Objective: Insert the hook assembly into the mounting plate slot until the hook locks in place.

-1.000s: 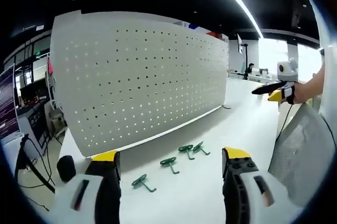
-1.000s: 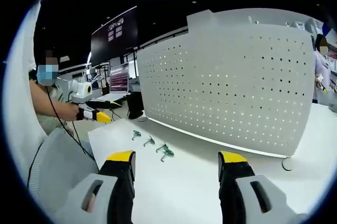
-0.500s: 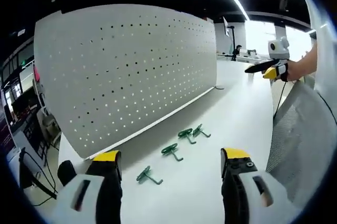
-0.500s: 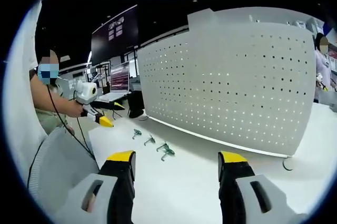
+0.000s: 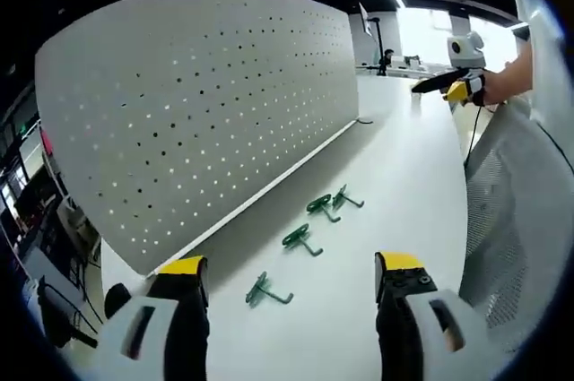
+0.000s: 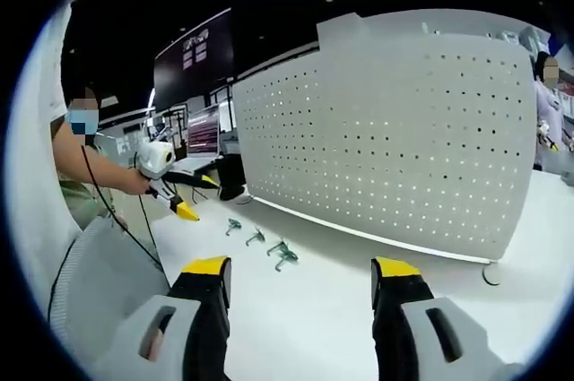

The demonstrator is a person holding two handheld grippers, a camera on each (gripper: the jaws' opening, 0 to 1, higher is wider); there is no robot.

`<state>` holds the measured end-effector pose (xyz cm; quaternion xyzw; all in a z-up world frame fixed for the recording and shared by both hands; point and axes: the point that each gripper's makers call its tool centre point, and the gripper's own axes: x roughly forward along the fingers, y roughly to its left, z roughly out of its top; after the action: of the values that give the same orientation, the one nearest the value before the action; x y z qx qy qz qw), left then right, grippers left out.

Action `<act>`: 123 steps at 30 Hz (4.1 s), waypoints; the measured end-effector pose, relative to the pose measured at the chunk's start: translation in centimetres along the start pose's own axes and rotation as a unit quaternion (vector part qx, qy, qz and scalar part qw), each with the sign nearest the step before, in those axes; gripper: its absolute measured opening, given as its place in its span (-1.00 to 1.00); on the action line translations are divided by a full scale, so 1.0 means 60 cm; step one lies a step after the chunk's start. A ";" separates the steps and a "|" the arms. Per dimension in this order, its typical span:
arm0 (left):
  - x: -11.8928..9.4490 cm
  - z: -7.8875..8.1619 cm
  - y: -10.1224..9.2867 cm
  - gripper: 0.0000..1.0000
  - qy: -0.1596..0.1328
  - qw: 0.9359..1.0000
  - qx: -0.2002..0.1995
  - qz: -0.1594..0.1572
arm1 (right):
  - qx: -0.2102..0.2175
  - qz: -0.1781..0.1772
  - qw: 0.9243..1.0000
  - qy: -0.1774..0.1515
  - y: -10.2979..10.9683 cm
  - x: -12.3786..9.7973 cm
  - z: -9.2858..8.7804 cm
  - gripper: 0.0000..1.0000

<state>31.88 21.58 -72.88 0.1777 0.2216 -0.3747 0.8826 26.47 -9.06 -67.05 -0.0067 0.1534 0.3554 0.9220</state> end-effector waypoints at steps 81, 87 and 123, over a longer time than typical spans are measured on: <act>0.079 -0.117 0.040 0.23 0.190 0.959 0.123 -0.170 | 0.000 0.009 0.999 0.035 0.003 -0.006 -0.027 0.19; 0.081 -0.120 0.041 0.21 0.194 0.958 0.122 -0.174 | -0.002 0.008 0.999 0.037 0.004 -0.006 -0.028 0.18; 0.099 -0.142 0.042 -0.12 0.231 0.951 0.097 -0.184 | -0.001 0.003 0.999 0.038 -0.004 -0.012 -0.031 0.17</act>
<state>35.22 23.85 -82.75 0.3001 0.4105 -0.4989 0.7018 25.61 -9.96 -68.65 -0.0210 0.1878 0.3576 0.9146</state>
